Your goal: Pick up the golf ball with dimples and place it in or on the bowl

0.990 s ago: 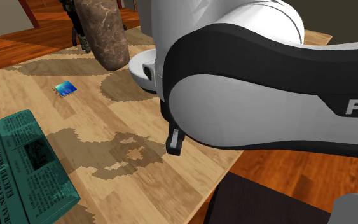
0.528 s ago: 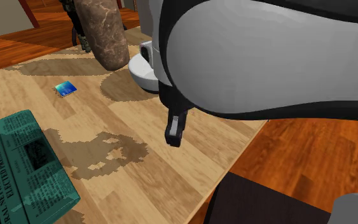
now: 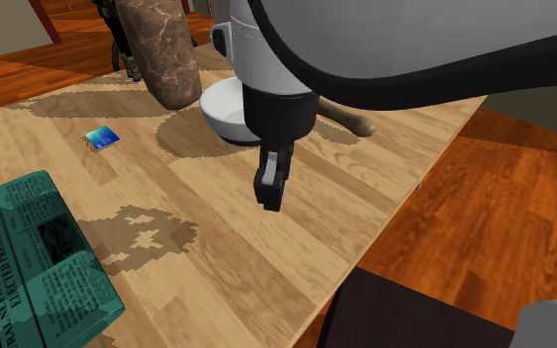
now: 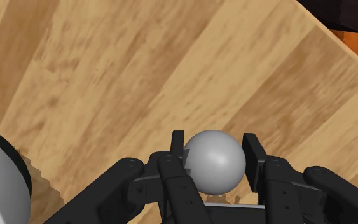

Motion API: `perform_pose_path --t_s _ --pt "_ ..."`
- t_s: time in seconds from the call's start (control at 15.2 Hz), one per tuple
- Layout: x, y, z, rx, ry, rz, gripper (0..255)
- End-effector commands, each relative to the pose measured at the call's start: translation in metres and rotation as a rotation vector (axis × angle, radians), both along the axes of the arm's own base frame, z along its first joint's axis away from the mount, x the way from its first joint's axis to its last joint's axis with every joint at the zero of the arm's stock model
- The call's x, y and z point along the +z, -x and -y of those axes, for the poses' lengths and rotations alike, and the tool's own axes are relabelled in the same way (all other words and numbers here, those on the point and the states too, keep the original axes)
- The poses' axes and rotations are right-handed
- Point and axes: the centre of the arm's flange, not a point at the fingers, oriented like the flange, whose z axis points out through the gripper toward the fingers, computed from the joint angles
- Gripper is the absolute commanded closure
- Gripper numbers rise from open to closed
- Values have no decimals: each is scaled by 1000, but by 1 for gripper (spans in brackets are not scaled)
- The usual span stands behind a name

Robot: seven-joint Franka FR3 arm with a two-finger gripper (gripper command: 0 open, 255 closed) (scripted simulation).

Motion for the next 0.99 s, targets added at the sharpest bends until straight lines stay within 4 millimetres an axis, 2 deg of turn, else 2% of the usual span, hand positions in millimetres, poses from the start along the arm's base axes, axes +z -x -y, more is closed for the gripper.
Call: perform_pose_path --t_s 0.0,0.66,0.73,0.92 --pt "11 0 -1 0 0 0 255" --pt "64 0 -1 0 0 0 255" --pt "65 0 -1 0 0 0 255" --pt "65 -23 31 0 0 0 255"
